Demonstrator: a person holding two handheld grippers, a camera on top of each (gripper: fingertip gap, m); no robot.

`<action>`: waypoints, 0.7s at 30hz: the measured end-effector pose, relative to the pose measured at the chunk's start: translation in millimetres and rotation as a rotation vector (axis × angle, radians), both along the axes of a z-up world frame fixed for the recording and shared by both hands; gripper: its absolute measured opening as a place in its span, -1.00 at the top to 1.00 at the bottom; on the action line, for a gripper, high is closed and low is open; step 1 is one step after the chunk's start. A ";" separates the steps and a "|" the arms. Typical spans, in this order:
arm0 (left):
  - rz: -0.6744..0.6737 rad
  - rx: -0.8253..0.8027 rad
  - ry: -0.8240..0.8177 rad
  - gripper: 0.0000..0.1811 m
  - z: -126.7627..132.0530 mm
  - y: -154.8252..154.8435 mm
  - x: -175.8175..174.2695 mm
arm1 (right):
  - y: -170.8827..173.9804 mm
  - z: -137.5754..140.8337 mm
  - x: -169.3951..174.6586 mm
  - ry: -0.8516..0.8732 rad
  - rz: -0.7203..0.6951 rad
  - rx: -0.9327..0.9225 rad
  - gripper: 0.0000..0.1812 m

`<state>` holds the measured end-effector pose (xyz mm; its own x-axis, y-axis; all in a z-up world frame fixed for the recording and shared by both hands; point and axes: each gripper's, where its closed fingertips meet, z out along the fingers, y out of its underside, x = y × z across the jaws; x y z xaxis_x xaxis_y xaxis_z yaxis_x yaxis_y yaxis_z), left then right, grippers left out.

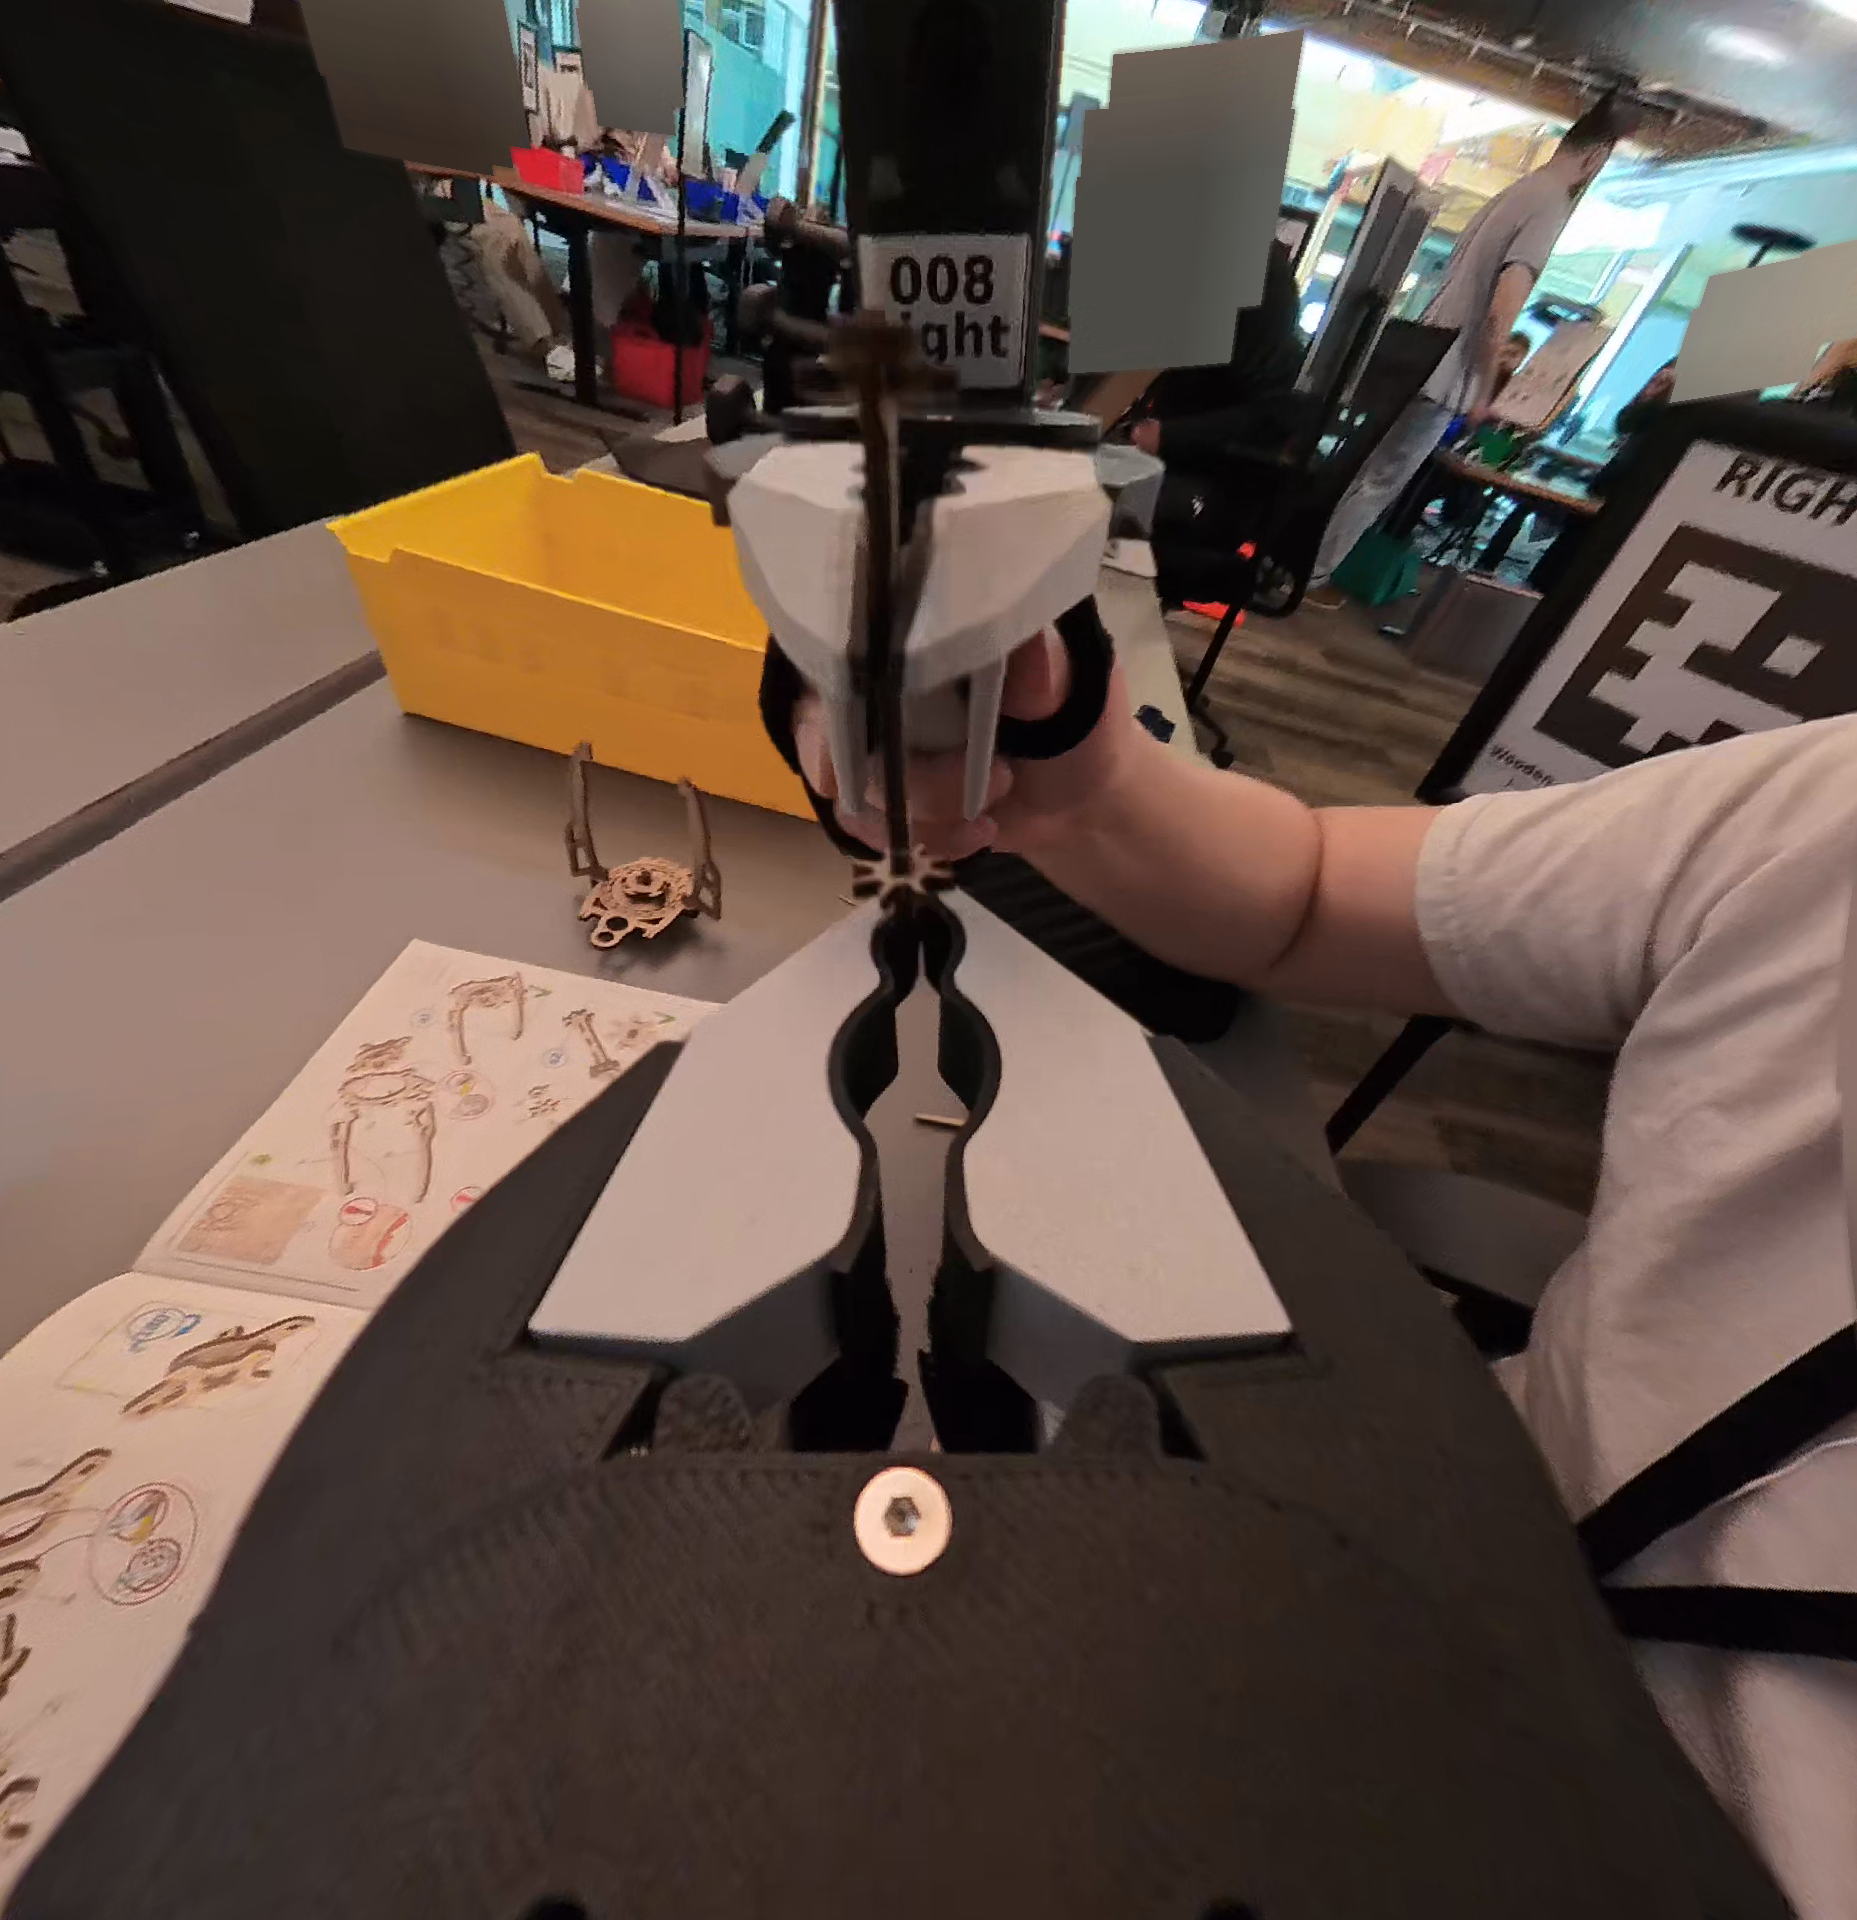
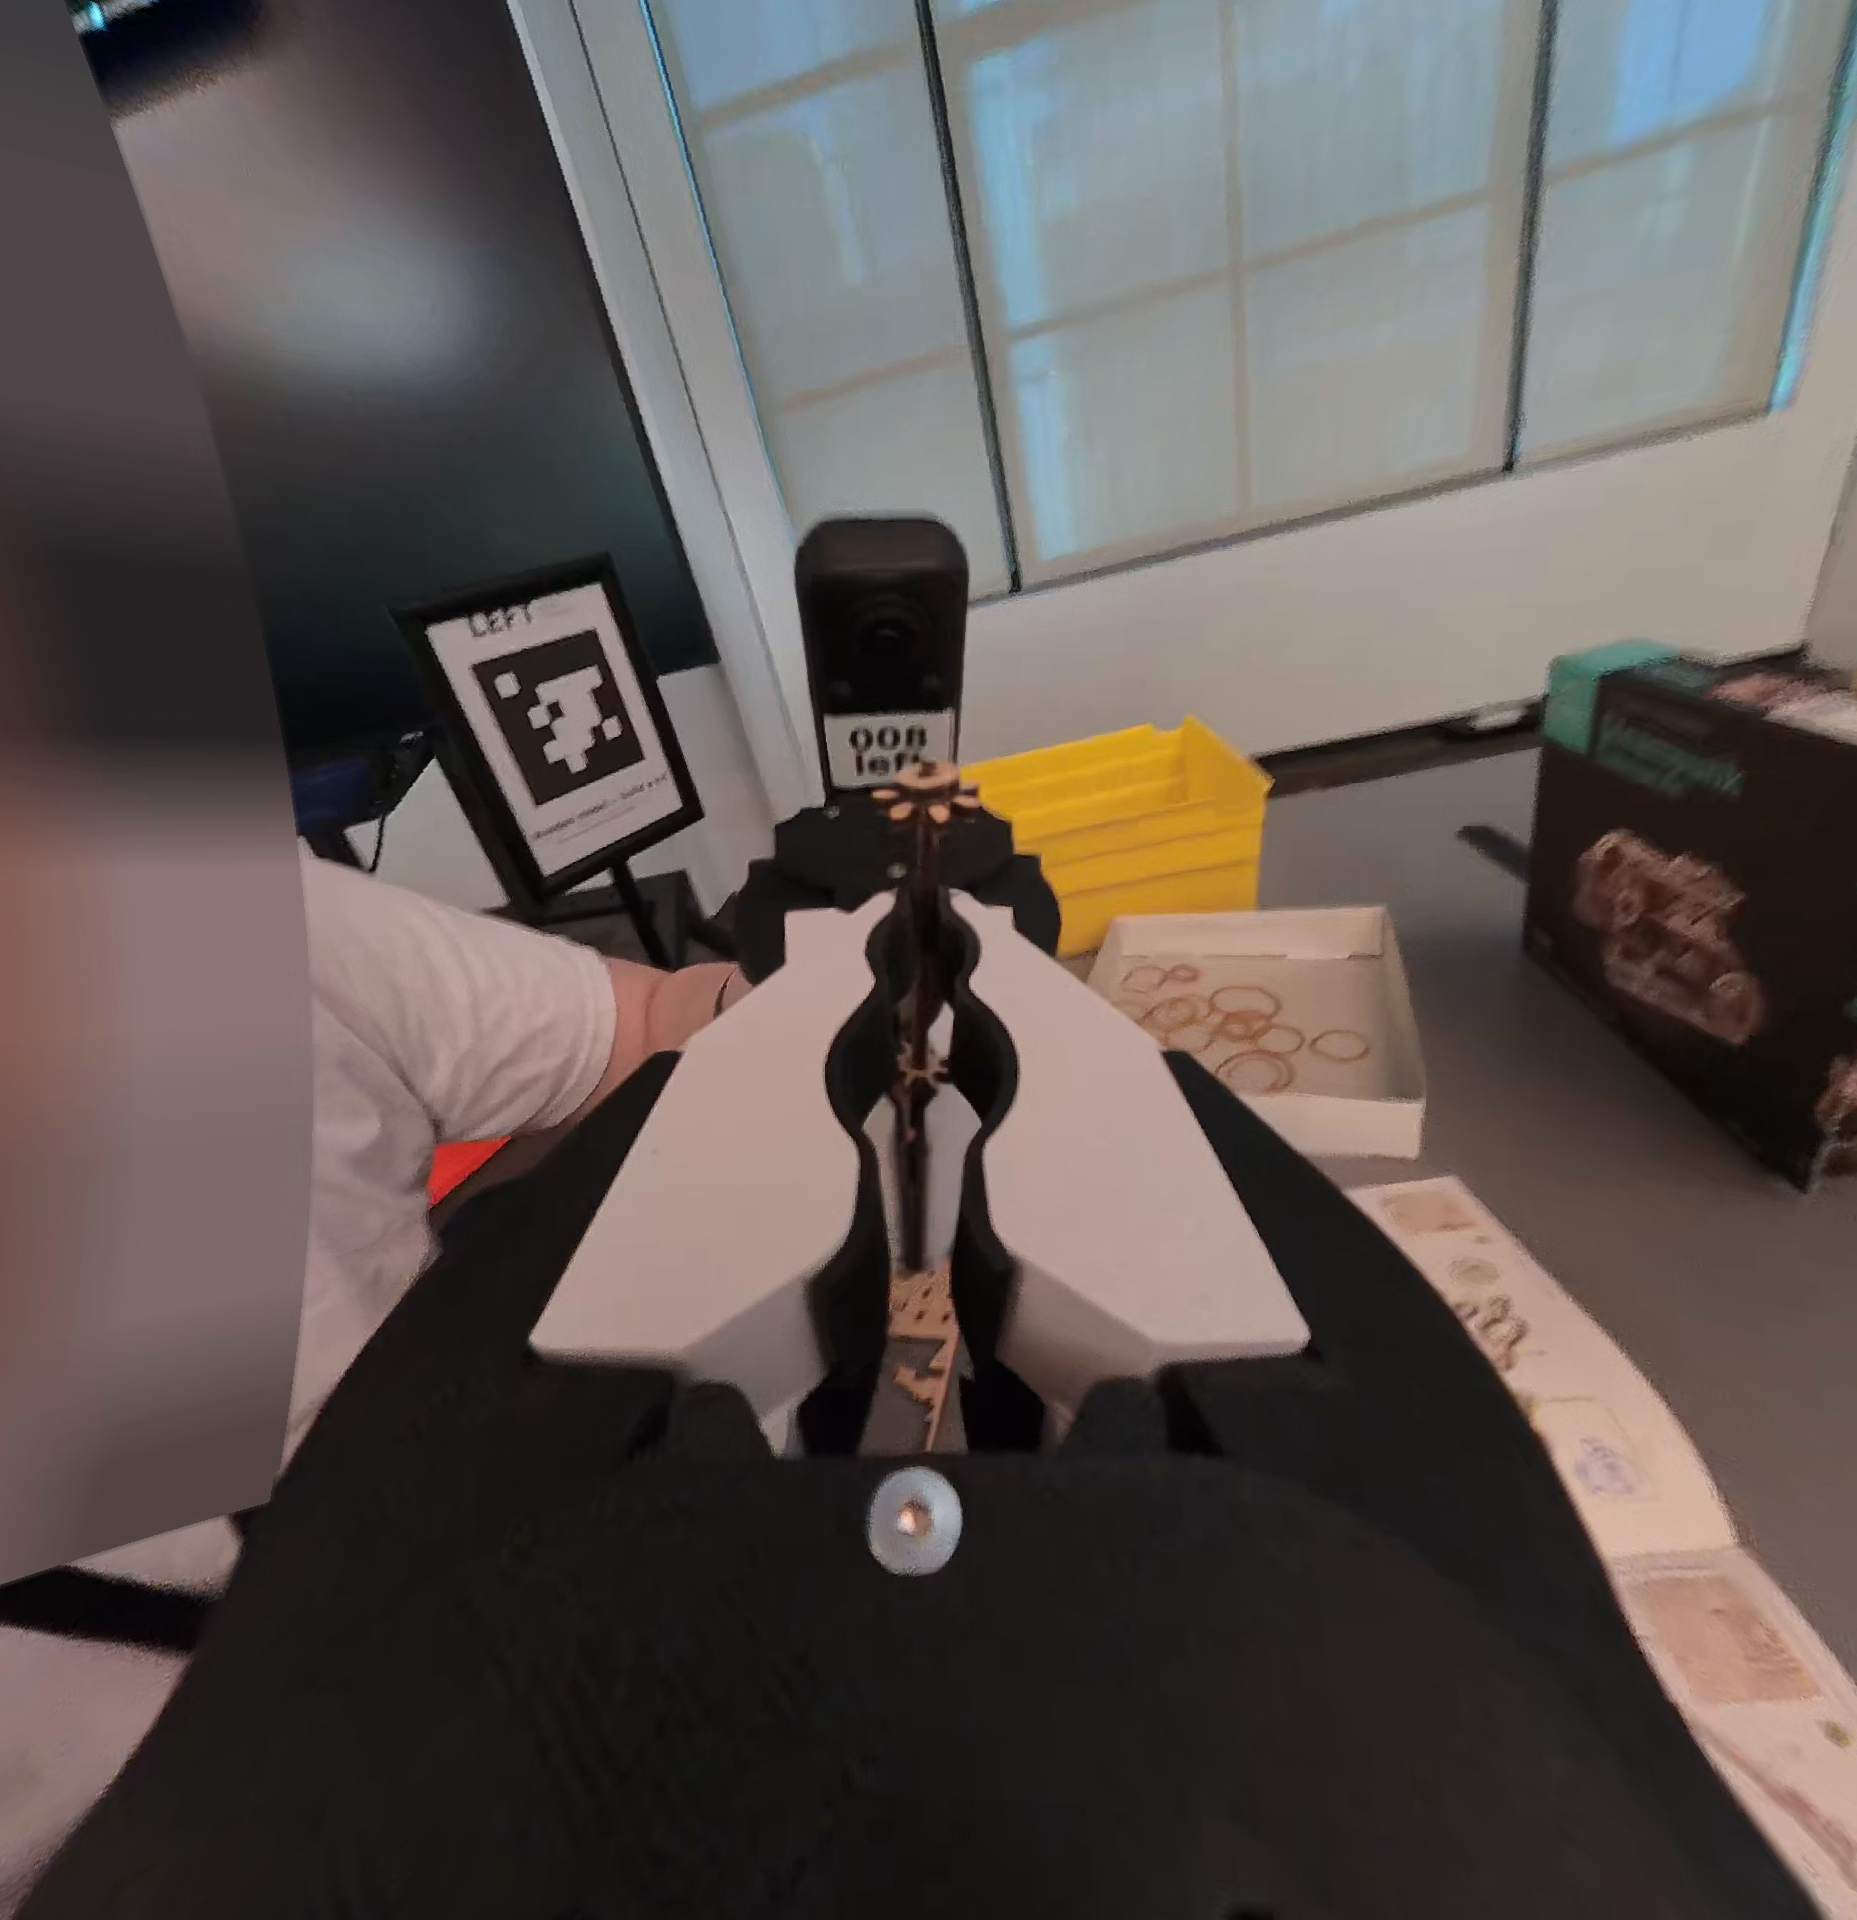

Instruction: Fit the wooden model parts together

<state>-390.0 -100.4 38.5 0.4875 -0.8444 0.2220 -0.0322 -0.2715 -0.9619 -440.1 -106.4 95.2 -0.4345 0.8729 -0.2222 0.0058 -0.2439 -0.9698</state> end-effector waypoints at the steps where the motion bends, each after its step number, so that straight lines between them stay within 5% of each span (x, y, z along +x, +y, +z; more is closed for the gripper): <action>1: 0.007 0.005 0.017 1.00 -0.8 0.6 -1.5 | 1.1 0.8 1.0 0.012 -0.011 0.013 1.00; 9: 0.027 0.045 0.068 1.00 -5.6 2.7 -1.3 | -2.9 -8.1 -2.6 -0.036 0.023 -0.001 1.00; 21: 0.010 0.357 0.175 1.00 9.3 -6.5 2.6 | -30.0 5.9 10.4 0.149 -0.008 0.375 1.00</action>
<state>-387.4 -106.8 47.8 0.5005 -0.8485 -0.1720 -0.2034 0.0779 -0.9760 -429.7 -136.4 101.0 -0.4309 0.8848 0.1772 -0.1421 0.1274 -0.9816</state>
